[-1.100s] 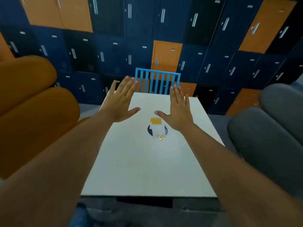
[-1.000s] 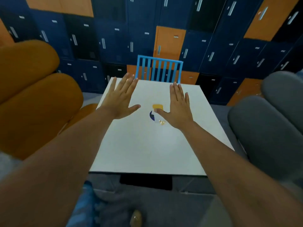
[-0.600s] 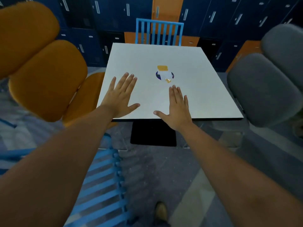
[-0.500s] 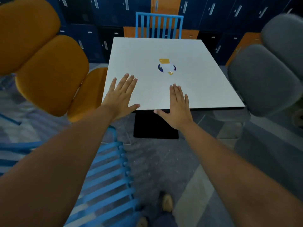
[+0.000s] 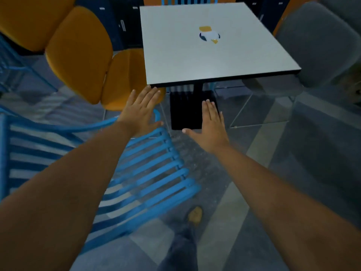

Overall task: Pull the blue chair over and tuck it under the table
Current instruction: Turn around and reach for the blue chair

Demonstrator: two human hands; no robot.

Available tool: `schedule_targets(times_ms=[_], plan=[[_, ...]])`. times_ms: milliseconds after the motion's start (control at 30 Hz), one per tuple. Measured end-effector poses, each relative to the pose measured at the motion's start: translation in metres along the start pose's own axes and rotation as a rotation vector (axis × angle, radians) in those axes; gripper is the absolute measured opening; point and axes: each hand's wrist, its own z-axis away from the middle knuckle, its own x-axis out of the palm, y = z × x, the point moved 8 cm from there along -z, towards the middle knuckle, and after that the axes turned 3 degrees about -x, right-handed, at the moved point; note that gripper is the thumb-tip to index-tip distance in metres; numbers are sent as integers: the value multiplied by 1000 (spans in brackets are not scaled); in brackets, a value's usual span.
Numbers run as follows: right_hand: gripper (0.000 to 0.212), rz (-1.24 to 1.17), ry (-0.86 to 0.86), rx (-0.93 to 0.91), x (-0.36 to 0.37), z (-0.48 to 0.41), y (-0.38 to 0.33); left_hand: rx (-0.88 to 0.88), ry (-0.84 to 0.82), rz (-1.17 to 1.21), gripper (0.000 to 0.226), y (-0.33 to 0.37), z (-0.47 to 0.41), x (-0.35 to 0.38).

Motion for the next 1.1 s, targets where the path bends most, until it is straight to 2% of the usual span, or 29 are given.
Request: schedule_targets(times_ms=[300,667,967,1100], plan=[[109,-26,-33,79,65,99,-100,125,-93,1,95,-57,118,21],[105,-72,-43,325,161,161,-244,413,-174,-45,96,-168,180,47],[94,-83,-72,402,222,189,-358,531,-186,-6,95,-253,228,65],[88,-123,-29,512,239,202,-408,570,-242,-3,94,-290,253,74]])
